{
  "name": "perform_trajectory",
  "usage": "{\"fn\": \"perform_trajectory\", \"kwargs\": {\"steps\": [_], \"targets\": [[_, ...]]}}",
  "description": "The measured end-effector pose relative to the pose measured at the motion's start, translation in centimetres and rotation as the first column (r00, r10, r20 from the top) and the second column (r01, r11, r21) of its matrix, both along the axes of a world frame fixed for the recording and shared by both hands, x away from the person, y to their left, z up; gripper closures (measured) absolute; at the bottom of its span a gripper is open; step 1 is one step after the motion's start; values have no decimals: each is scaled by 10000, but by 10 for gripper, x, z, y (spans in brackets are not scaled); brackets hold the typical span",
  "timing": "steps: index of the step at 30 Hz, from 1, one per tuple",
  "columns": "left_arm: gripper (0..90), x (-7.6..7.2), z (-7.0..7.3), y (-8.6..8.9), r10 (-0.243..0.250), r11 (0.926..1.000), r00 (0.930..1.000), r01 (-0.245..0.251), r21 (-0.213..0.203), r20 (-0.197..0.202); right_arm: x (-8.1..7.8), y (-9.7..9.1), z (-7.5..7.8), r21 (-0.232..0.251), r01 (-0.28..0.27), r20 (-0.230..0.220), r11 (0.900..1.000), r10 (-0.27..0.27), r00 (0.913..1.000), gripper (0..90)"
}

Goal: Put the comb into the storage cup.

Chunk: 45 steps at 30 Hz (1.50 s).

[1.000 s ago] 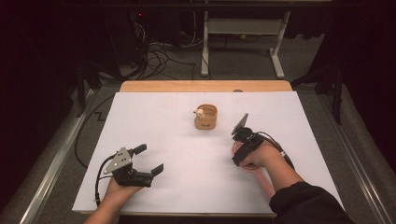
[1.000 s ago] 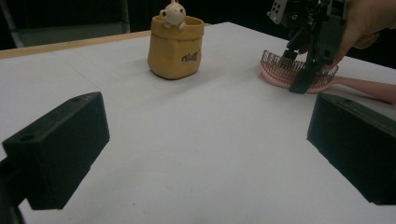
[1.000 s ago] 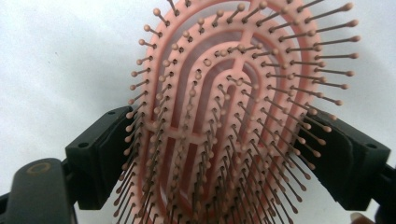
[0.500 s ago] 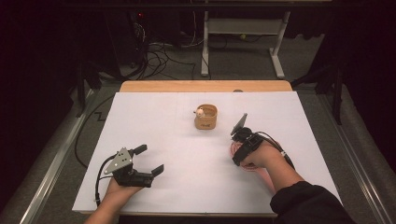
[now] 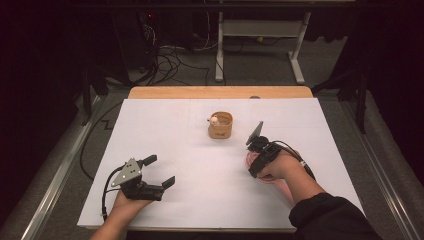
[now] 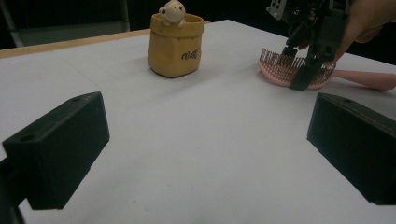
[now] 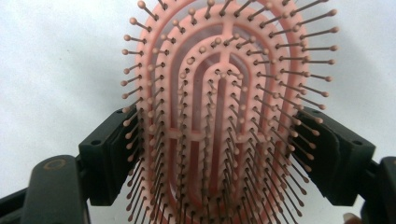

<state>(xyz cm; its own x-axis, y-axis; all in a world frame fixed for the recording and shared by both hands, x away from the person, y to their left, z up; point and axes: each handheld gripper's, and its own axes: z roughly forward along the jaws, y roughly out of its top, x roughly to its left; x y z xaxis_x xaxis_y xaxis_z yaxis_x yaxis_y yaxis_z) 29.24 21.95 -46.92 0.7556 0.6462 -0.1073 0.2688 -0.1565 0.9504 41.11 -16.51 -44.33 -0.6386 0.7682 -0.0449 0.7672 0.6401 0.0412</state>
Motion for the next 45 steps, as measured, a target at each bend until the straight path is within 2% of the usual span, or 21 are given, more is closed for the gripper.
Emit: {"fn": "perform_trajectory", "kwargs": {"steps": [7,15,17,18,22,23,25,26,30,34,35,36,37,39,40,45], "targets": [[0,1,0,1,7,10000,10000,-7,-26,-10,0,3,1,-21,-191,261,9998,192,9995,205],[0,1,0,2,27,10000,10000,-27,-40,-2,-1,2,8,107,-297,338,9995,294,9990,205],[0,1,0,1,8,10000,10000,-8,-39,0,-3,3,11,136,-60,298,9999,56,9995,205],[0,1,0,1,0,10000,10000,0,-19,-5,-2,2,12,175,-305,393,9994,298,9988,205],[0,1,-1,1,9,10000,10000,-9,-4,-15,-3,-1,18,296,-423,550,9987,406,9977,206],[0,1,-1,1,7,10000,10000,-7,-6,-22,-5,-1,18,316,-229,548,9992,212,9983,206],[0,1,-1,1,7,10000,10000,-7,7,-26,-5,-2,20,400,-192,577,9990,169,9982,206],[0,1,-1,1,5,10000,10000,-5,14,-26,-5,-3,21,408,-385,664,9984,357,9972,206],[0,1,-1,1,7,10000,10000,-7,-1,-20,-6,-4,24,361,-227,616,9991,205,9979,207],[0,1,-1,1,8,10000,10000,-8,-2,-21,-6,-5,28,324,-455,763,9984,429,9962,206],[0,1,-1,1,6,10000,10000,-6,2,-17,-7,-4,29,339,-228,753,9992,202,9970,206],[0,1,-1,1,6,10000,10000,-6,3,-14,-6,-5,30,369,-376,785,9986,346,9963,206],[0,1,-1,1,9,10000,10000,-9,1,-10,-7,-4,32,322,-232,772,9992,207,9968,206],[0,1,-1,1,12,10000,10000,-12,11,-18,-8,-4,34,351,-271,894,9990,239,9957,206],[0,1,-1,1,11,10000,10000,-11,14,-20,-8,-5,36,458,-480,1057,9978,430,9935,206],[0,1,-1,1,-4,10000,10000,4,45,-9,-11,-7,45,766,-419,1526,9962,298,9878,205]]}}
